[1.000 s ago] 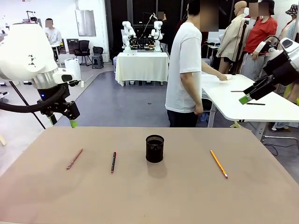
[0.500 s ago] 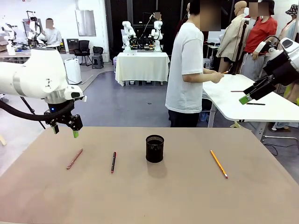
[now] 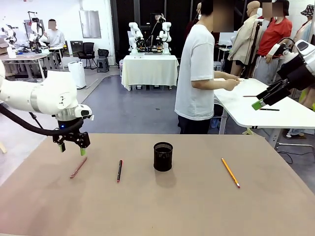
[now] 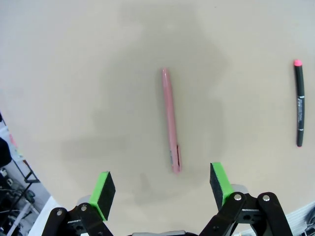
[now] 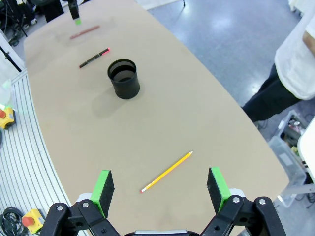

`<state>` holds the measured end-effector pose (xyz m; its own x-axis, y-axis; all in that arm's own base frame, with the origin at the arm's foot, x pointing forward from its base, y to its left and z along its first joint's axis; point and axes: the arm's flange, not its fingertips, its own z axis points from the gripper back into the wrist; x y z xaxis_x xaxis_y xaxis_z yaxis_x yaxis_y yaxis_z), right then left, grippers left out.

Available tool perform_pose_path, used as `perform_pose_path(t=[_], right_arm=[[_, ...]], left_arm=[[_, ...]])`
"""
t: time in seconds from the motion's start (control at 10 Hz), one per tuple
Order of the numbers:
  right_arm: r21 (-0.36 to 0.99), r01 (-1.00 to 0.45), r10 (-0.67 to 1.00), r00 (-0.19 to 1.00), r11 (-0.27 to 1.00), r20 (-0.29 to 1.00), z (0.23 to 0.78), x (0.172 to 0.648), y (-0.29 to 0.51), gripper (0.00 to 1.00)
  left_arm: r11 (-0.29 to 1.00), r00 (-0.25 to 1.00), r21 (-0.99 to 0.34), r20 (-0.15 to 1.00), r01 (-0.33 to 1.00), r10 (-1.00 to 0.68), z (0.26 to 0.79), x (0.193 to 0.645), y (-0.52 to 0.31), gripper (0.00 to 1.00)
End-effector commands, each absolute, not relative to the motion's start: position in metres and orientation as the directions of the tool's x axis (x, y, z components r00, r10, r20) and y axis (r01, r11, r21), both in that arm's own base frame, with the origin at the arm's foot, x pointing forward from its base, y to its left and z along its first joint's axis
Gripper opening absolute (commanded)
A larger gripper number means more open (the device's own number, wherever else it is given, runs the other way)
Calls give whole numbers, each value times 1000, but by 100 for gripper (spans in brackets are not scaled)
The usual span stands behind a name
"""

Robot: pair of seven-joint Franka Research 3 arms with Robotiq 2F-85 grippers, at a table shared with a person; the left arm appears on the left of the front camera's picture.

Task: Place the pens into the pen holder.
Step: Pick up a writing instrument from the table and place it into the Pen holder.

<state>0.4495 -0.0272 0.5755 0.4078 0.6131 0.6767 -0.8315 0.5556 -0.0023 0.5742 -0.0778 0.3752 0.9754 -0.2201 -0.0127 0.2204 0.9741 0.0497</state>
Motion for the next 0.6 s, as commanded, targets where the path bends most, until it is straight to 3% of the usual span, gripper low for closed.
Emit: perform_pose_path(t=[0.0,0.5], right_arm=[[7,-832,600,405,555,690,577,451,-27,100],[7,-832,600,405,555,690,577,451,-27,100]], left_arm=[[972,972,44,22,232,-233,367,586,-82,100],[977,972,27,100,211,-212,353,595,-81,100]])
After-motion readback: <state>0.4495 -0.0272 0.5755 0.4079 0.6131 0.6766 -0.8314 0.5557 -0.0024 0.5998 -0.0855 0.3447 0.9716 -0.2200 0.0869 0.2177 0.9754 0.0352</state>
